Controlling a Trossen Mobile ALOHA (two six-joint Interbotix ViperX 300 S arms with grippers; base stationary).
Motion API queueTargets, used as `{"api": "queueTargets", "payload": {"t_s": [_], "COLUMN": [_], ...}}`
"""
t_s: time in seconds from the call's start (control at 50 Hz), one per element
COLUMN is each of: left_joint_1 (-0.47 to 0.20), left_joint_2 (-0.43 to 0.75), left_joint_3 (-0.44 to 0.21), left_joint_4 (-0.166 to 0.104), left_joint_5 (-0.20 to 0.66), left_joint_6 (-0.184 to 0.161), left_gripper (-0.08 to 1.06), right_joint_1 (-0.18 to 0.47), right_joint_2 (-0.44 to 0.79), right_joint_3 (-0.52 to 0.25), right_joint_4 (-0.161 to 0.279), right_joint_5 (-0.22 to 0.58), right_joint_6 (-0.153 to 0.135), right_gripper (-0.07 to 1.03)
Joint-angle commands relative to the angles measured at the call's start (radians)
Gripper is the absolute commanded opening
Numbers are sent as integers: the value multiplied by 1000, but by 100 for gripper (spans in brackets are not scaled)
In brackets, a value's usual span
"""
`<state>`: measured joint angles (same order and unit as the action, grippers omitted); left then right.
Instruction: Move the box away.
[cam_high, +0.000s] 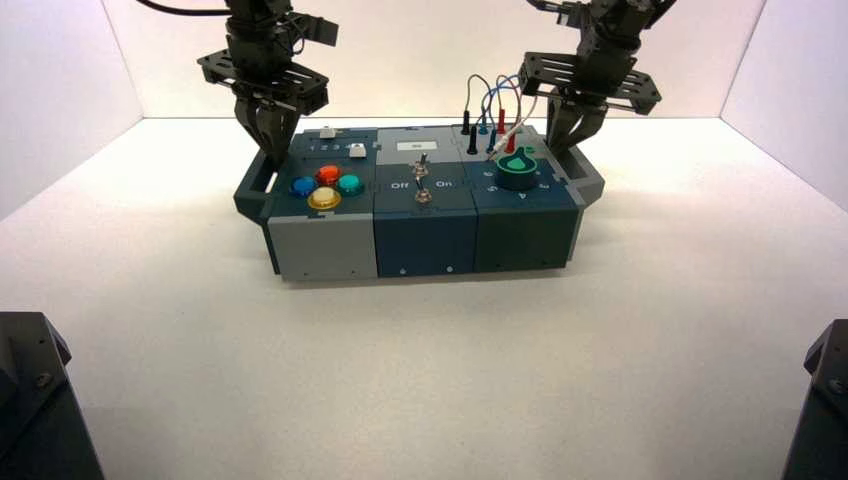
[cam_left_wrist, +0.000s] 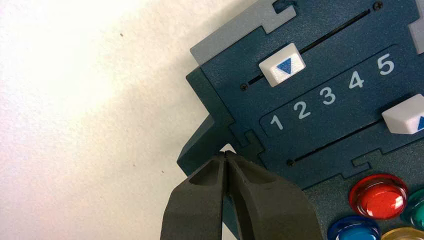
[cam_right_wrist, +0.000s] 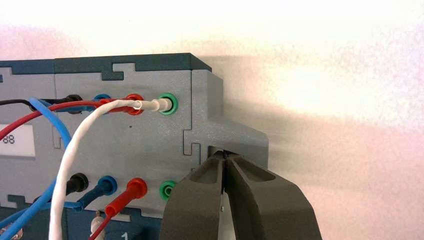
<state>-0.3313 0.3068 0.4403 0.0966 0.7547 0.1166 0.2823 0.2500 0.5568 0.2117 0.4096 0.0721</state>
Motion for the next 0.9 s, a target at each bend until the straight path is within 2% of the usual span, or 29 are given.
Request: {"api": "queueTargets", "payload": {"t_s": [0.02,0.34,0.5,0.9], "left_joint_1": [-11,3,3,3], "left_joint_2": [12,66,74,-40], "left_joint_3": [-40,-91,-91,-87], "left_joint_4": [-6,-6,-6,-6], "left_joint_5": [-41,-41,-35,-12], "left_joint_6": [11,25,28,31], "left_gripper": [-3,-3,-3,-3], "right_joint_1": [14,6,6,6], "right_joint_2": [14,64,63,-15], "right_joint_3": [-43,-110,-110,-106], "right_joint_4": [5,-6,-6,-17], "right_joint_5": [0,37,52,77], "right_joint_6": [2,2,2,2], "right_gripper": [-2,-2,-2,-2]}}
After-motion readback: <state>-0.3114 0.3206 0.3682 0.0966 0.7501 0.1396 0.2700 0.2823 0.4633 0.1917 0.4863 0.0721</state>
